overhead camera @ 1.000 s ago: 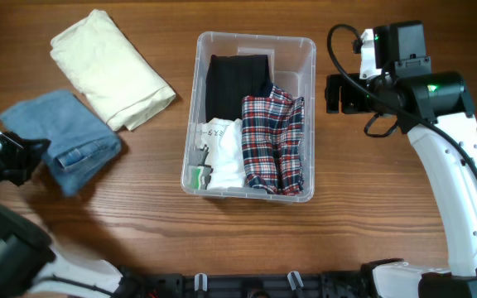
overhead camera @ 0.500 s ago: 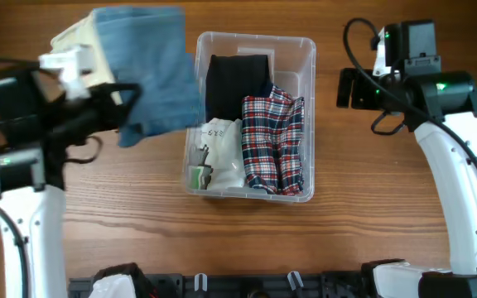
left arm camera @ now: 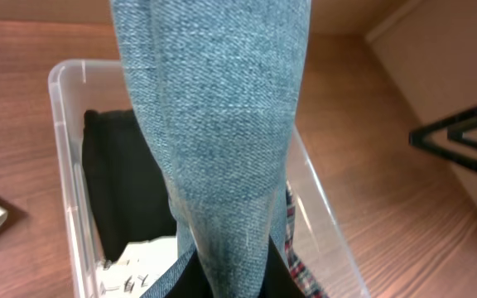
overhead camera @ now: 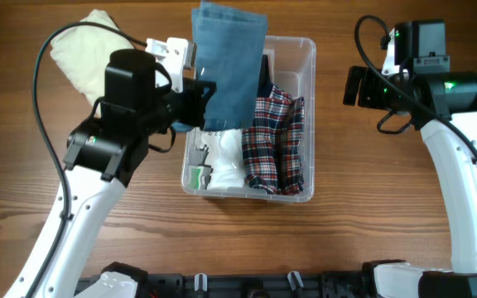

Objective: Pack container
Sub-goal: 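Carry the denim over the bin and lower it on top, then release the denim and move the left gripper to the cream cloth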

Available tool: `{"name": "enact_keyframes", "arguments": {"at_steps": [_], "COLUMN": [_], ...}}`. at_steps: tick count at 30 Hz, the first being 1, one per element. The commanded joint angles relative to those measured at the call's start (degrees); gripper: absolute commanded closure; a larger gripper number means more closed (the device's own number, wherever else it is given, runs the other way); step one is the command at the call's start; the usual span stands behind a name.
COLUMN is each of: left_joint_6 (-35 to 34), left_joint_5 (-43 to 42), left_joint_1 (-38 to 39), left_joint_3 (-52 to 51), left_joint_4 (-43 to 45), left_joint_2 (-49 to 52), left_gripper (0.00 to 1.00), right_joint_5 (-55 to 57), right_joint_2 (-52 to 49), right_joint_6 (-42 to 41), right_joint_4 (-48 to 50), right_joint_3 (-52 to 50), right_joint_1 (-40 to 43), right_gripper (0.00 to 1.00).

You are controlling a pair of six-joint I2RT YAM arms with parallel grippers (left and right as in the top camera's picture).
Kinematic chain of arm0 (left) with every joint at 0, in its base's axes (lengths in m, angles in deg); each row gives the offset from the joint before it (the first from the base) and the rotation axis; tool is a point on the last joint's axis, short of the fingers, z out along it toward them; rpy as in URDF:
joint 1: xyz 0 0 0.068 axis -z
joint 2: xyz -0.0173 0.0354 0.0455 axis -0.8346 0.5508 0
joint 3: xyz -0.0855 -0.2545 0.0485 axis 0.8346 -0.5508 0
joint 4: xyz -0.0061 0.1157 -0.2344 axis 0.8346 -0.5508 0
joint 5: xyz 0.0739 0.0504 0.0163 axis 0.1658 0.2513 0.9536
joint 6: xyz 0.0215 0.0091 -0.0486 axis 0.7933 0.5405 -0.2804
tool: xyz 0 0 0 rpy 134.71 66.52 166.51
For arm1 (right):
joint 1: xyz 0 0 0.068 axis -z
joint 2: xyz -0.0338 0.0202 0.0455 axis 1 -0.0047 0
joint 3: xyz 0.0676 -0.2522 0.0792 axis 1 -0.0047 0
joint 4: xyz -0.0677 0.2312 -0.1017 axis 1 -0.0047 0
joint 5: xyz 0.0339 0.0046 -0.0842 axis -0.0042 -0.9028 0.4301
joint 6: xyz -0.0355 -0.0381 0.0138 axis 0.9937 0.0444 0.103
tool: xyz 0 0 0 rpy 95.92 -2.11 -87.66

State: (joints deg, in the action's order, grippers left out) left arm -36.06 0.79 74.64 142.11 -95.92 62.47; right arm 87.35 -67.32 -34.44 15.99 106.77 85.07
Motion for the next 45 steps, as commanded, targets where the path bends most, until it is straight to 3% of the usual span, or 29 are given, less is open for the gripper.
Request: {"name": "enact_keyframes", "arguments": {"at_steps": [1,11,18,23,33,34,35,36,38,41,43,45], "left_joint_6": [-5.16,-13.70,-21.62,-27.69,-27.69,-26.88,-26.91,-26.95,-27.17,-25.83,-21.66,-11.56], "left_joint_5": [-0.35,-2.05,-6.84,-6.82,-1.73,-0.48,1.90,6.93,14.60,15.13,15.17,16.90], "left_joint_1": [0.96,9.77,10.32,10.27,10.25,10.14,9.92,9.38,8.13,7.82,8.76,11.21], "left_joint_3": [0.63,0.63,0.66,0.66,0.63,0.63,0.63,0.63,0.63,1.29,2.75,5.35], "left_joint_4": [4.26,14.93,20.04,19.74,8.72,7.41,5.53,1.86,-2.86,-1.03,0.79,2.69], "left_joint_2": [2.82,17.68,16.24,12.90,14.08,14.05,14.05,14.05,14.05,12.83,11.54,10.08], "left_gripper": [0.96,0.96,0.96,0.96,0.96,0.84,0.52,0.00,0.00,0.01,0.01,0.00], "right_joint_5": [-0.98,-0.96,-0.96,-0.96,-0.96,-0.96,-0.96,-0.96,-0.96,-0.96,-0.96,-0.96], "right_joint_2": [-0.35,-0.35,-0.37,-0.37,-0.37,-0.37,-0.37,-0.37,-0.37,-0.37,-0.37,-0.37], "right_joint_6": [-1.16,-1.11,-1.07,-1.05,-1.03,-1.05,-1.05,-1.05,-1.05,-1.07,-1.07,-1.05], "right_joint_4": [-0.07,-0.02,0.00,0.00,-0.07,-0.09,-0.15,-0.22,-0.22,-0.22,-0.24,-0.20], "right_joint_3": [-0.02,-0.02,-0.02,-0.04,-0.04,-0.04,-0.04,-0.04,-0.04,-0.04,-0.04,-0.04], "right_joint_1": [0.31,0.31,0.31,0.31,0.31,0.31,0.31,0.31,0.31,0.31,0.31,0.31], "right_gripper": [0.00,0.00,0.00,0.00,0.00,0.00,0.00,0.00,0.00,0.00,0.00,0.00]}}
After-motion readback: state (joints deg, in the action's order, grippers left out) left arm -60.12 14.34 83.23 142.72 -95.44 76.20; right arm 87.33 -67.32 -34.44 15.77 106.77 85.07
